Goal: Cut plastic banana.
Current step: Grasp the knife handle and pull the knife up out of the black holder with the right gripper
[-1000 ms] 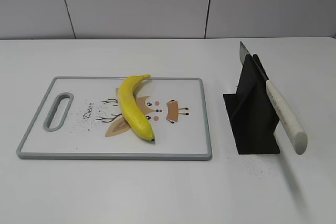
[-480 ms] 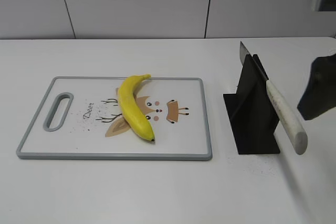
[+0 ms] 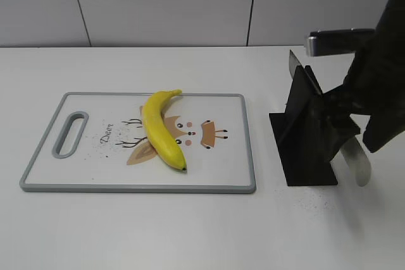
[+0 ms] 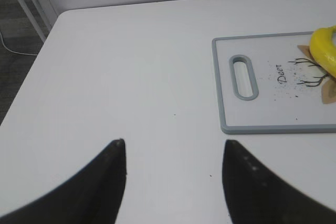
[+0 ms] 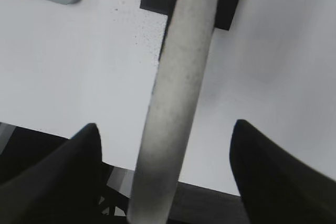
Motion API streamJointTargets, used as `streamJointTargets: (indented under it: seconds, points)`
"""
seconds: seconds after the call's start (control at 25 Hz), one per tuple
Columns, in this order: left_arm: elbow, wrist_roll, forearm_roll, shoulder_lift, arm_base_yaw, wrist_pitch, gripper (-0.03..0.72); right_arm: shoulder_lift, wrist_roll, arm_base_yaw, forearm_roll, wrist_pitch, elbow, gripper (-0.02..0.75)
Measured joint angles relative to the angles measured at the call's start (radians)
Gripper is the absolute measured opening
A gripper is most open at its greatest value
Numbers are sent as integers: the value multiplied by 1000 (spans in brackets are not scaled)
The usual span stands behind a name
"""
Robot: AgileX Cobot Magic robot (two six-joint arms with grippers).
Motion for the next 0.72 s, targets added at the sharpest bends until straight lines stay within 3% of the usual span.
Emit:
streamJointTargets:
  seconds: [0.16,0.28,0.64,0.72]
  points:
    - [0,0,0,0,0,0,554,87,20,0,-1,-24,0,587]
    - [0,0,0,0,0,0,554,115,34,0,1,-45,0,541]
    - [0,0,0,0,0,0,554,117,65,0,5,-24,-5,228]
    - [0,0,0,0,0,0,554,117,87,0,6,-12,-6,194]
